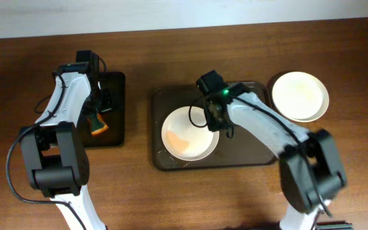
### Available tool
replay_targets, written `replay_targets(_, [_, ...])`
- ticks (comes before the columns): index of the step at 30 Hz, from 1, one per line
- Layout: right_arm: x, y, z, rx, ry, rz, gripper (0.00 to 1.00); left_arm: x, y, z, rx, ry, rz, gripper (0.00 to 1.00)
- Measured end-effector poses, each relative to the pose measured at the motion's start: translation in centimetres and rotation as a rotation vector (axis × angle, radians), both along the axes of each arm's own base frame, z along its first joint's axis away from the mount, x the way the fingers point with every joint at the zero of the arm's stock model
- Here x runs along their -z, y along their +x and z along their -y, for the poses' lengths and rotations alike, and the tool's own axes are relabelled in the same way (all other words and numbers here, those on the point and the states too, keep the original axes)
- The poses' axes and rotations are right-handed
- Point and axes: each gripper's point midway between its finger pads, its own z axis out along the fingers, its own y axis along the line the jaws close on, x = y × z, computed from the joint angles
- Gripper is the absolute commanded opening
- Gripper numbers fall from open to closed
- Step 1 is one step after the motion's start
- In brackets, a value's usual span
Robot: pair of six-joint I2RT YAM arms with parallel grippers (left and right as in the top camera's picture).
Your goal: Clean dirty plates on tray and stack at the side
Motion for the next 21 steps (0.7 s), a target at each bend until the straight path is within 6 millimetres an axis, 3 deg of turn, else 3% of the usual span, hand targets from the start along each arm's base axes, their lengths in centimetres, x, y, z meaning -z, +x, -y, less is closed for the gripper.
replay_targets(2, [2.1,-0.1,-0.5,0.003,0.029,-0.051,0.30,0.0,0.0,0.0,0.000,0.000,0.000,1.00])
replay_targets(3, [3.2,-0.4,-0.7,0.006,0.044,-0.083,0.30,0.0,0.0,0.0,0.000,0.000,0.000,1.00])
replay_targets(4, [3.6,-0.5,-0.9,0.010,0.058,-0.098,0.28,0.0,0.0,0.0,0.000,0.000,0.000,1.00])
replay_targets(6, [3.6,-0.5,-1.1,0.005,0.068,-0.101,0.07,0.0,0.0,0.0,0.000,0.000,-0.001,1.00])
replay_targets(7, [3.6,-0.5,-1.3,-0.003,0.075,-0.102,0.04,0.0,0.0,0.0,0.000,0.000,0.000,1.00])
replay_targets(12, [3.2,0.0,-1.7,-0.014,0.096,-0.090,0.04,0.0,0.0,0.0,0.000,0.000,0.000,1.00])
replay_targets(14, [2.5,-0.5,-0.9,-0.008,0.053,-0.115,0.04,0.0,0.0,0.0,0.000,0.000,-0.001,1.00])
replay_targets(16, [0.5,-0.6,0.6,0.000,-0.036,-0.125,0.04,0.0,0.0,0.0,0.000,0.000,-0.001,1.00])
replay_targets(18, [-4.2,1.1,1.6,0.001,-0.119,-0.041,0.04,0.0,0.0,0.0,0.000,0.000,-0.001,1.00])
replay_targets(20, [-10.3,2.7,2.4,0.004,-0.192,0.103,0.04,0.0,0.0,0.0,0.000,0.000,-0.001,1.00])
replay_targets(21, [-12.1,2.9,2.6,0.002,-0.213,0.143,0.04,0.0,0.0,0.0,0.000,0.000,-0.001,1.00])
